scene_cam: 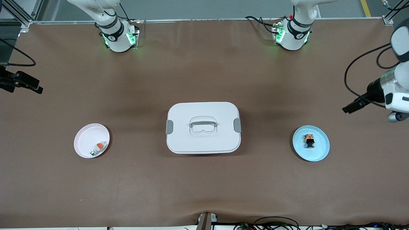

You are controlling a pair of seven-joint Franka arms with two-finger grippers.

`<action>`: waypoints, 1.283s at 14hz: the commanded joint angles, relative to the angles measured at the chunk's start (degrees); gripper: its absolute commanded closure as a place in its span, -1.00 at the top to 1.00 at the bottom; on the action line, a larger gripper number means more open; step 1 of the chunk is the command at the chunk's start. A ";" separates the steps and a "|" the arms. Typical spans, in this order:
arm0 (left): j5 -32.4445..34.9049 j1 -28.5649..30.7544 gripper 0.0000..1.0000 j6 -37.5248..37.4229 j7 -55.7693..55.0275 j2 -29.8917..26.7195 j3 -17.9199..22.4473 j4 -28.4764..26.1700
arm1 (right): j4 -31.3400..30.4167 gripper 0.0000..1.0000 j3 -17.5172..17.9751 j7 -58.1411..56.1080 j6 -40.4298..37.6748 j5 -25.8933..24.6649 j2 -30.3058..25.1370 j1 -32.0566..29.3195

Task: Transfer orange switch to right arm and place
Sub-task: 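Move the left gripper toward the orange switch on the blue plate, then lower the left gripper around the orange push-button switch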

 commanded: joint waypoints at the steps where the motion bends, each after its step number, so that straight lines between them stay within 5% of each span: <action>1: 0.16 0.25 1.00 8.85 -11.90 5.72 -0.15 -1.61 | -0.21 1.00 -0.08 0.63 -0.50 -0.89 -0.67 0.15; 9: 0.25 -0.71 1.00 23.72 -44.51 19.80 -0.07 -0.90 | -0.21 1.00 -0.08 0.63 -0.41 -0.89 -0.67 0.06; 18: 4.47 -1.15 1.00 24.52 -49.65 26.66 -0.15 0.67 | -0.21 1.00 -0.08 0.63 -0.50 -0.98 -0.67 0.06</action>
